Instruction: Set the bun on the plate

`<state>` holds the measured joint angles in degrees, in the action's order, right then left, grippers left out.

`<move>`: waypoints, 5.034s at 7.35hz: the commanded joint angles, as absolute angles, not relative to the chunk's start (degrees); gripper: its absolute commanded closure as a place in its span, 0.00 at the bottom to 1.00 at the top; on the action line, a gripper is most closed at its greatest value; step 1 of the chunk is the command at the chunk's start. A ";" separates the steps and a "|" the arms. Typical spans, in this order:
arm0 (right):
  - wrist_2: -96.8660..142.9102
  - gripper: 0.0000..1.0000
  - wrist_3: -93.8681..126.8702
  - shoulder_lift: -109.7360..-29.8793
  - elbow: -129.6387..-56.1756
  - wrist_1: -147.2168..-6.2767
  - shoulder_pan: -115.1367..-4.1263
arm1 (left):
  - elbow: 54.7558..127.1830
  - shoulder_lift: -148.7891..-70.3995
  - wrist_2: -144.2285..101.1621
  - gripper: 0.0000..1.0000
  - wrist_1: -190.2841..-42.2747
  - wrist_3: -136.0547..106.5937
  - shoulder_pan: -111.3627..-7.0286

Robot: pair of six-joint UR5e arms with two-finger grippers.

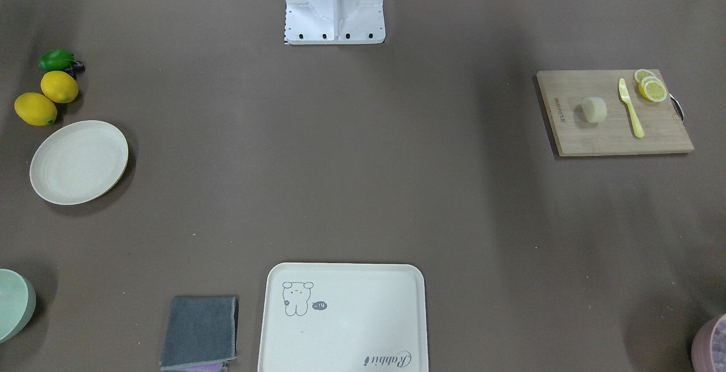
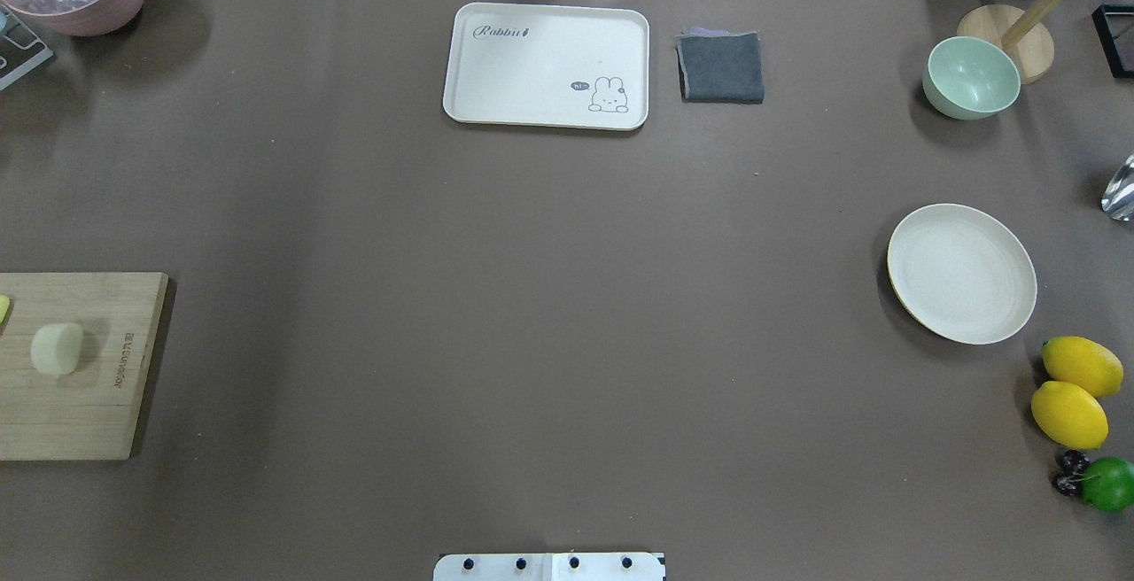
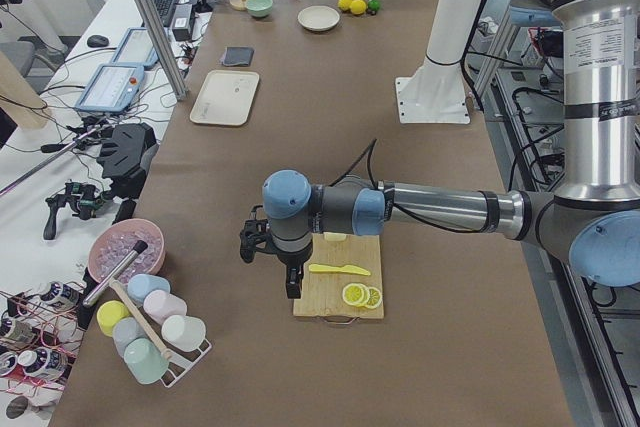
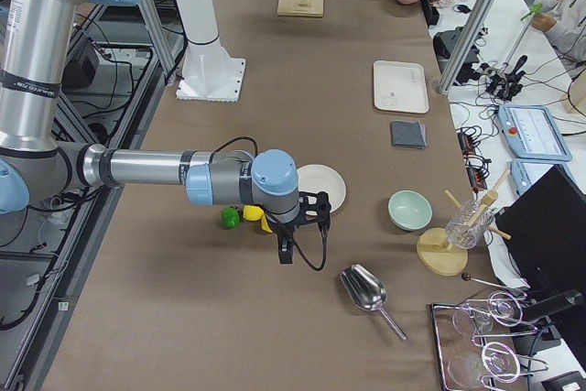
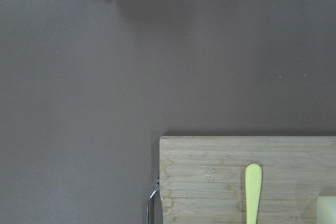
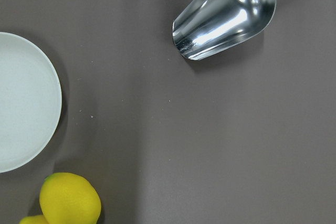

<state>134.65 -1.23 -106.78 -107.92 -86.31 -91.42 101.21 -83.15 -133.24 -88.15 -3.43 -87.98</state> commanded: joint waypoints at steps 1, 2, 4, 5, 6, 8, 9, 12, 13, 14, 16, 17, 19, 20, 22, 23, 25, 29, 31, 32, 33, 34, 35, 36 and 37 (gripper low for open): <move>134.30 0.00 -1.32 -106.87 -107.93 -86.40 -91.23 | 101.25 -83.06 -133.24 0.02 -88.15 -3.43 -87.98; 135.78 0.00 -1.23 -106.96 -108.45 -86.40 -91.23 | 101.25 -83.06 -133.24 0.02 -88.15 -3.43 -87.98; 138.43 0.00 -1.23 -107.14 -108.37 -86.40 -91.32 | 101.25 -83.06 -133.24 0.02 -88.15 -3.43 -87.89; 138.51 0.00 -1.23 -106.96 -108.72 -86.22 -91.41 | 101.25 -83.32 -133.24 0.03 -88.15 -3.51 -87.98; 138.25 0.00 -0.80 -106.18 -109.68 -86.13 -91.75 | 101.34 -83.49 -133.24 0.03 -88.94 -3.52 -87.98; 138.16 0.00 -0.53 -104.95 -111.79 -86.13 -97.97 | 101.25 -83.32 -133.16 0.03 -96.54 -3.69 -87.98; 138.77 0.00 -0.35 -104.25 -111.71 -86.22 -100.70 | 100.99 -82.97 -133.15 0.03 -101.99 -3.78 -87.98; 139.39 0.00 -0.88 -107.20 -109.01 -75.92 -102.39 | 99.66 -86.75 -134.54 0.02 -112.58 -3.61 -87.89; 140.09 0.00 -0.36 -107.40 -107.07 -70.37 -102.31 | 99.93 -86.57 -139.26 0.03 -112.59 -3.34 -88.06; 141.40 0.00 0.26 -107.49 -106.79 -70.49 -102.30 | 100.02 -86.66 -140.79 0.03 -113.81 -3.43 -87.98; 141.59 0.00 2.72 -107.67 -106.87 -70.49 -102.04 | 100.98 -86.66 -142.63 0.02 -121.70 -9.70 -87.89; 141.42 0.00 7.95 -107.14 -107.22 -70.31 -99.69 | 101.25 -87.27 -145.78 0.02 -123.38 -12.89 -87.28; 141.24 0.00 15.80 -105.83 -107.40 -69.96 -92.67 | 101.16 -87.19 -147.49 0.02 -124.10 -18.42 -82.64; 141.24 0.00 16.78 -105.82 -107.32 -68.83 -89.24 | 100.55 -86.75 -145.48 0.02 -125.32 -19.07 -80.44; 140.89 0.00 23.59 -105.82 -106.88 -64.97 -82.40 | 100.55 -86.66 -140.03 0.02 -125.25 -19.34 -78.06; 140.80 0.01 27.38 -105.82 -104.96 -60.25 -80.18 | 100.37 -86.57 -139.84 0.02 -125.16 -19.34 -77.87; 139.23 0.03 32.42 -105.56 -100.48 -52.50 -76.66 | 100.55 -86.05 -139.83 0.02 -125.24 -19.34 -77.87; 134.48 0.20 36.45 -99.77 -95.37 -51.77 -71.30 | 100.99 -85.34 -139.83 0.02 -125.42 -18.90 -77.96; 131.67 0.20 40.25 -97.65 -92.13 -48.11 -68.39 | 100.90 -85.34 -139.83 0.02 -125.42 -18.81 -77.96; 131.40 0.20 41.47 -96.95 -88.46 -43.03 -67.60 | 100.99 -85.34 -139.83 0.02 -125.42 -18.72 -78.05; 130.87 0.20 47.14 -95.81 -84.85 -36.45 -65.85 | 100.99 -85.34 -139.83 0.02 -125.42 -18.72 -78.05; 129.39 0.20 50.59 -95.37 -82.73 -31.60 -64.18 | 100.99 -85.34 -139.83 0.02 -125.42 -18.72 -78.05; 128.68 0.20 52.02 -95.36 -82.53 -30.94 -62.94 | 100.90 -85.34 -139.83 0.02 -125.42 -18.72 -78.05; 126.67 0.21 52.21 -95.36 -82.44 -30.94 -61.45 | 100.99 -85.34 -139.83 0.02 -125.42 -18.72 -78.05; 126.22 0.41 53.08 -95.97 -82.44 -30.76 -60.65 | 100.99 -85.25 -139.83 0.02 -125.68 -18.72 -78.05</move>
<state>127.37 51.96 -95.55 -82.64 -31.29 -61.99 100.96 -85.32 -139.83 -125.49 -18.72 -78.05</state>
